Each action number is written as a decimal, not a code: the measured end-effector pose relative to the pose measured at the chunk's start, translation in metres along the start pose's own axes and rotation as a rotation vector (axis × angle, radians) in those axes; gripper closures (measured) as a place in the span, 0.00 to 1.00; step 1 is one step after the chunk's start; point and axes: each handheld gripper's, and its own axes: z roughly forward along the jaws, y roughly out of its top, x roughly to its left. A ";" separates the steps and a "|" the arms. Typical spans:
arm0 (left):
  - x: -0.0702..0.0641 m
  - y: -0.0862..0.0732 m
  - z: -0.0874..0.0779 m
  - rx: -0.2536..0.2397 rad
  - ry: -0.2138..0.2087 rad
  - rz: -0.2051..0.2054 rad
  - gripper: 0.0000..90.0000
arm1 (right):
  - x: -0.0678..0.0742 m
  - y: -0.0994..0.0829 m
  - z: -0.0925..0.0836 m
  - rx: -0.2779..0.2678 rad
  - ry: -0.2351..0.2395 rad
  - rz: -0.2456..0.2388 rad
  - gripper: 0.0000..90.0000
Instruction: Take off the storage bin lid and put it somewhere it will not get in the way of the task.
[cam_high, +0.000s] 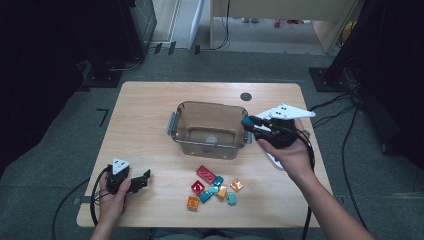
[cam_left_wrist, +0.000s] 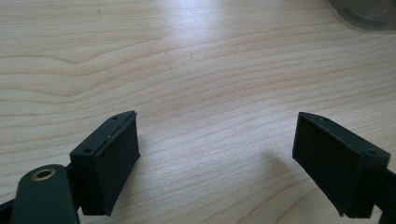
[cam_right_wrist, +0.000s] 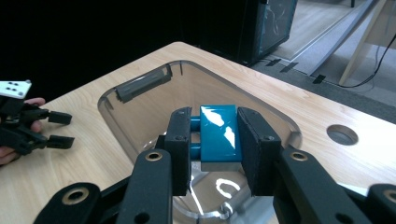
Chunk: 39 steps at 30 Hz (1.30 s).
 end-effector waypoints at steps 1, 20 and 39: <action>0.000 0.000 0.000 0.001 0.001 0.003 0.16 | 0.000 0.001 0.006 0.003 0.002 -0.001 0.75; -0.001 0.000 0.000 0.007 0.000 0.017 0.16 | -0.014 -0.004 0.082 0.150 0.024 0.058 0.75; -0.002 0.003 0.004 0.008 0.002 0.031 0.16 | -0.013 -0.005 0.094 0.158 0.037 0.075 0.59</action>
